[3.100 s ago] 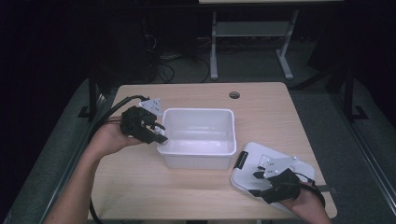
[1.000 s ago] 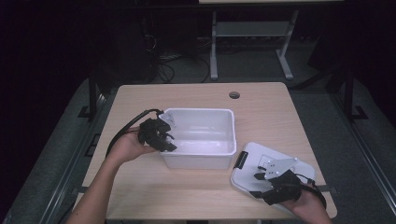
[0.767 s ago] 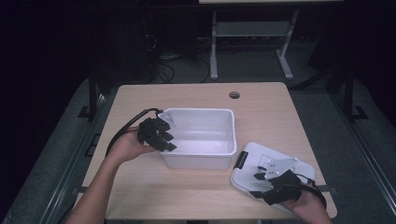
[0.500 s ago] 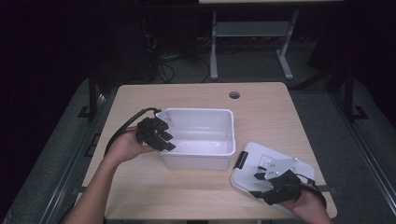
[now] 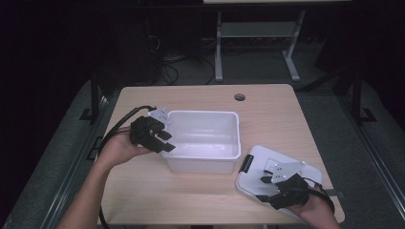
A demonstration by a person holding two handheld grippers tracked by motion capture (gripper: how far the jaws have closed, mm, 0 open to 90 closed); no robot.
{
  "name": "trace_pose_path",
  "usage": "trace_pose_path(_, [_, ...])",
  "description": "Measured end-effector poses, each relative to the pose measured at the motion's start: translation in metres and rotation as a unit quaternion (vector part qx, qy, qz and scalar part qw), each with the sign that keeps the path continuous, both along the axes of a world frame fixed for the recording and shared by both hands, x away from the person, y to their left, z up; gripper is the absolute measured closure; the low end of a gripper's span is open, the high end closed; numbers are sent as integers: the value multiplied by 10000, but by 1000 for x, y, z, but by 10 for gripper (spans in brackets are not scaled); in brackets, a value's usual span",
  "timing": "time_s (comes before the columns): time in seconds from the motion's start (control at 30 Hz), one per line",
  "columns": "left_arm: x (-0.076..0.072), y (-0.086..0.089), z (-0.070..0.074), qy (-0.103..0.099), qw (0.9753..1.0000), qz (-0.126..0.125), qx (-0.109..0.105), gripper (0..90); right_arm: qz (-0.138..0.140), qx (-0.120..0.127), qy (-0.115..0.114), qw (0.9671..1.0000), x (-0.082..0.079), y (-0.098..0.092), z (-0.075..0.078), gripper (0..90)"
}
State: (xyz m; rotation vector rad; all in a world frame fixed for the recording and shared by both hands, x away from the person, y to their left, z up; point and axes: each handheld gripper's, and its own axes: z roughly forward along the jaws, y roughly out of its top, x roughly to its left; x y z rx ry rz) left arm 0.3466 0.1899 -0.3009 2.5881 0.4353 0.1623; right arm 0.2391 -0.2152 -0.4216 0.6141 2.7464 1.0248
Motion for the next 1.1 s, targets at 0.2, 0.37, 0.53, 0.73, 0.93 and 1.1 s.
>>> trace_pose_path(0.2, [-9, 12, 11, -79, 10000, 60, -7, 529, 2, 10, -9, 10000, 0, 0, 1, 388])
trace_pose_path(0.37, [-21, 25, 18, -153, 9997, 134, 95, 492, 17, -29, -10, 10000, -1, 1, 1, 388])
trace_pose_path(0.53, [-27, 34, 22, -192, 9996, 208, 45, 481, 16, -19, -5, 10000, -1, 2, 2, 388])
trace_pose_path(0.73, [-35, 47, 21, -221, 9993, 301, 34, 465, 44, -35, -8, 10000, 0, 4, 2, 388])
trace_pose_path(0.93, [-43, 56, 13, -229, 9990, 389, 10, 447, 80, -45, -16, 10000, 0, 7, 2, 388])
trace_pose_path(1.1, [-48, 63, 3, -227, 9986, 481, -1, 434, 53, -59, 1, 10000, -1, 7, 4, 388])
